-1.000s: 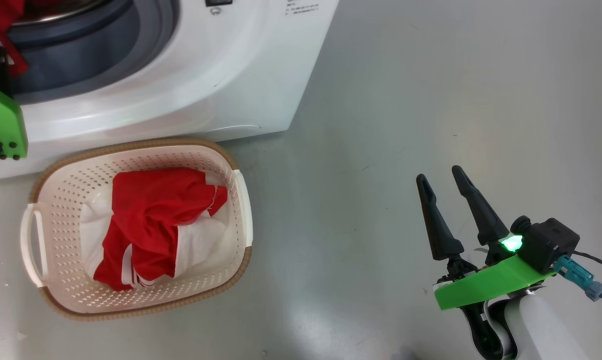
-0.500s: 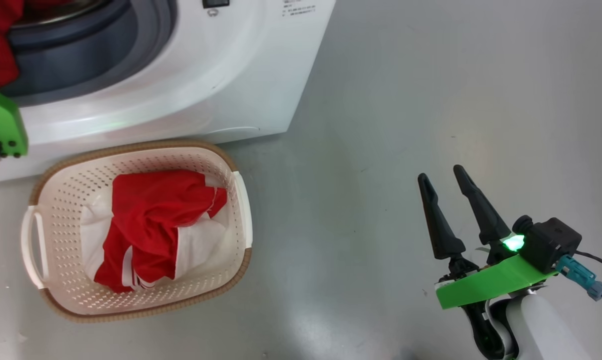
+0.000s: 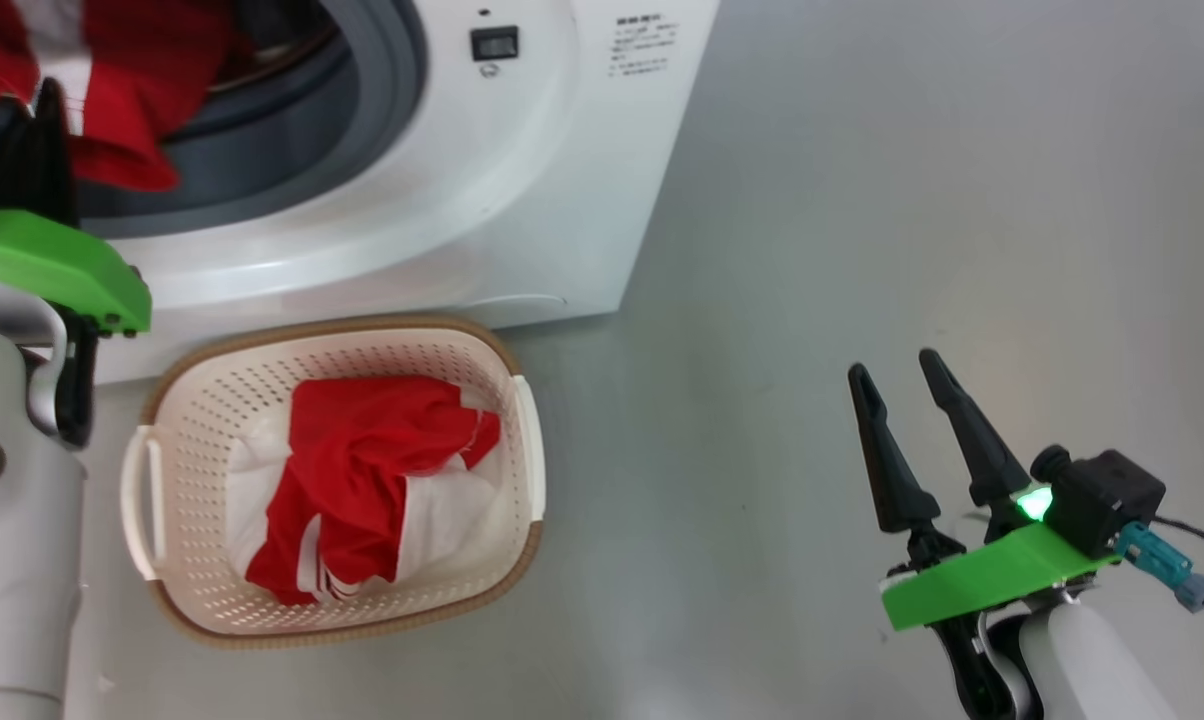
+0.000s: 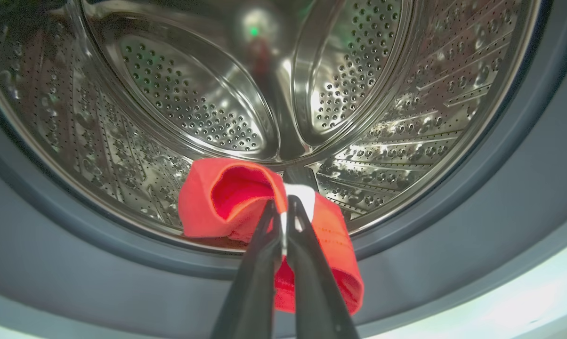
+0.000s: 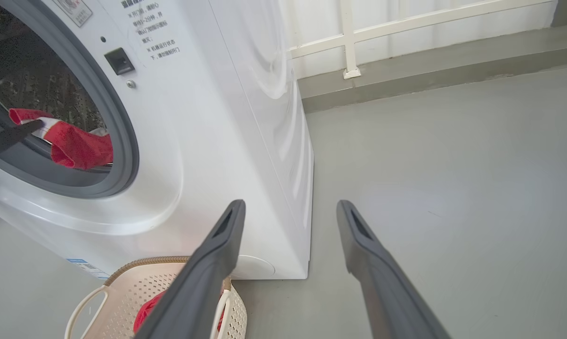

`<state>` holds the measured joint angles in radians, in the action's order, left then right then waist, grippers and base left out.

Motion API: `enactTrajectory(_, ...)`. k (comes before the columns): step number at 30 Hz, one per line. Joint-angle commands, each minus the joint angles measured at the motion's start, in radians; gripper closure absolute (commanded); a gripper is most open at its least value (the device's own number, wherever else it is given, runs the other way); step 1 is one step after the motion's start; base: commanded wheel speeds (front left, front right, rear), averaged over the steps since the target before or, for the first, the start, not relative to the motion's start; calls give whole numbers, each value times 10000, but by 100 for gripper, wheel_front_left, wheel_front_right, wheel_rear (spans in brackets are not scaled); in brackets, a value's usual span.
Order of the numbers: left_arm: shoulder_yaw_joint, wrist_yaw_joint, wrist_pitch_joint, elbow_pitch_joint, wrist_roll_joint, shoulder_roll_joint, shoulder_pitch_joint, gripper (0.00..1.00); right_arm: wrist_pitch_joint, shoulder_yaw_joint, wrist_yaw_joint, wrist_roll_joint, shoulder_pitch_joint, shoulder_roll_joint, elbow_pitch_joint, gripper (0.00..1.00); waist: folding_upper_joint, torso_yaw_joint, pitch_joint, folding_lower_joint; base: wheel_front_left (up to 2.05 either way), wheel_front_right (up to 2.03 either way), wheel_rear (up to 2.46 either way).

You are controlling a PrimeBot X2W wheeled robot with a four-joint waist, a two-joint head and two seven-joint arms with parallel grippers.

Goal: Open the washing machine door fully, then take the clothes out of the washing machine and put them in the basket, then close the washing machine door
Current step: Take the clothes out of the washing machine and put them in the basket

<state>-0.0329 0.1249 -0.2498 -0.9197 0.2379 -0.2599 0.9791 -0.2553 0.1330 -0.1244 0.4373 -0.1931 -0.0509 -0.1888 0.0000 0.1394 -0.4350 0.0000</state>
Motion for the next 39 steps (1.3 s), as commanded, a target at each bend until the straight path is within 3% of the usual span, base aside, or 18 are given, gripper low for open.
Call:
enactTrajectory(1,281,50,-118,565,111,-419,-251,100,-65,116,-63,-73,230,7,166,0,0,-242,281,0,0,0,0)
enactTrajectory(31,993,57,-120,8329,869,154,-3413,100,-65,-319,-63,-513,1121,7,74,0,0,-910,1608,0,0,0,0)
enactTrajectory(39,1003,57,-120,9398,920,328,-4105,100,-65,-290,-63,-550,1084,7,71,0,0,-960,1501,0,0,0,0)
